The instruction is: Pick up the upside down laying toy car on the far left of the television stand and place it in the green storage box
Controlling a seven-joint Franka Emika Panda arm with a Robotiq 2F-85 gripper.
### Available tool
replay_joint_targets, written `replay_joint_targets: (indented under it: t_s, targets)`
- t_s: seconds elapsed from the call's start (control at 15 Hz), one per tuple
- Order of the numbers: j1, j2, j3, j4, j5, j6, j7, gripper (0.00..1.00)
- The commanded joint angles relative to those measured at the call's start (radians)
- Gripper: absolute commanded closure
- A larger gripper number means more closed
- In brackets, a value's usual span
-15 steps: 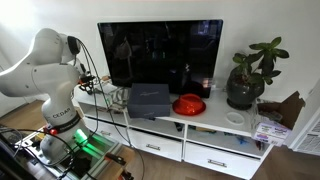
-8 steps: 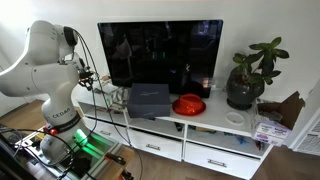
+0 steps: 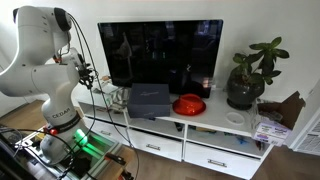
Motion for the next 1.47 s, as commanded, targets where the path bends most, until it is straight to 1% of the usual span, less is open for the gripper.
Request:
replay_joint_targets:
  t_s: [0.0, 0.2, 0.27, 0.33, 0.4, 0.87, 0.93, 1.13, 1.27, 1.4]
  targets:
    - [0.031, -0.16, -0.084, -0.243, -0.067, 0.105, 0.144, 0.89]
    - [0.056, -0.247, -0.184, -0.404, -0.136, 0.226, 0.285, 0.89]
    - [0.07, -0.277, -0.228, -0.459, -0.168, 0.26, 0.333, 0.89]
    - [0.029, -0.176, -0.156, -0.315, -0.109, 0.19, 0.234, 0.89]
    - [0.027, -0.193, -0.171, -0.346, -0.119, 0.205, 0.242, 0.64]
    - [0.027, -0.178, -0.158, -0.323, -0.114, 0.203, 0.233, 0.64]
    - [0.027, -0.178, -0.158, -0.323, -0.114, 0.203, 0.233, 0.89]
    - [0.046, -0.209, -0.226, -0.368, -0.152, 0.21, 0.302, 0.89]
    - [0.039, -0.219, -0.264, -0.4, -0.162, 0.226, 0.337, 0.89]
    - [0.055, -0.209, -0.328, -0.409, -0.189, 0.228, 0.41, 0.89]
